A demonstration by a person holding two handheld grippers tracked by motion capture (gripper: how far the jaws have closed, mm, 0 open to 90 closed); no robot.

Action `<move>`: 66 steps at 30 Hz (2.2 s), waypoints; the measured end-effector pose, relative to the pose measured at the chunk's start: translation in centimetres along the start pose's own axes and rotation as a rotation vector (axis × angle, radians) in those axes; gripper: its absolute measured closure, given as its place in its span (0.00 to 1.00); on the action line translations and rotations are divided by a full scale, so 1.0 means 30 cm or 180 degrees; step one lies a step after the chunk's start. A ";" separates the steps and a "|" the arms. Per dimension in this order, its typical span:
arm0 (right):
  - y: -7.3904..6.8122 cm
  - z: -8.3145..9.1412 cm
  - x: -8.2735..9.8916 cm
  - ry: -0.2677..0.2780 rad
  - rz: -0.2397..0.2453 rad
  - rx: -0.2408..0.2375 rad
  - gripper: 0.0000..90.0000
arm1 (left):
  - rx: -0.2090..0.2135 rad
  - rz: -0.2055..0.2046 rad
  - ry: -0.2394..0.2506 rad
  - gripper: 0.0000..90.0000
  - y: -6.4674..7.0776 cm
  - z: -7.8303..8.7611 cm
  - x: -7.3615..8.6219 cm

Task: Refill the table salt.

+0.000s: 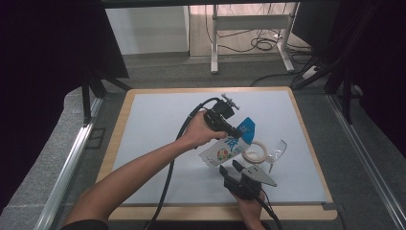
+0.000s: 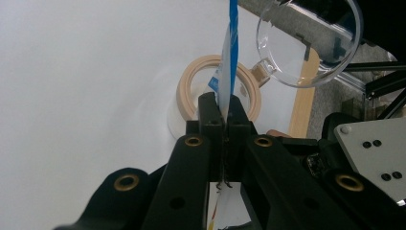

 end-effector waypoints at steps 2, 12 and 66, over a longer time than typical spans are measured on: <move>0.000 -0.001 0.000 0.0001 0.0001 0.0003 0.49 | 0.0001 0.0002 -0.0019 1.00 -0.001 0.002 0.002; -0.001 -0.003 0.003 -0.0016 0.0005 -0.0003 0.49 | 0.0005 -0.0016 0.0023 1.00 -0.002 0.006 0.004; 0.005 -0.001 -0.001 0.0013 0.0042 0.0030 0.49 | 0.0314 0.0239 0.0643 1.00 -0.044 0.041 0.082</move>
Point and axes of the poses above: each handheld gripper's, and its own axes: z roughly backward along the jaws, x roughly out of its underside, y roughly to its right, the point moved 4 cm from there along -z, roughly forward along the jaws
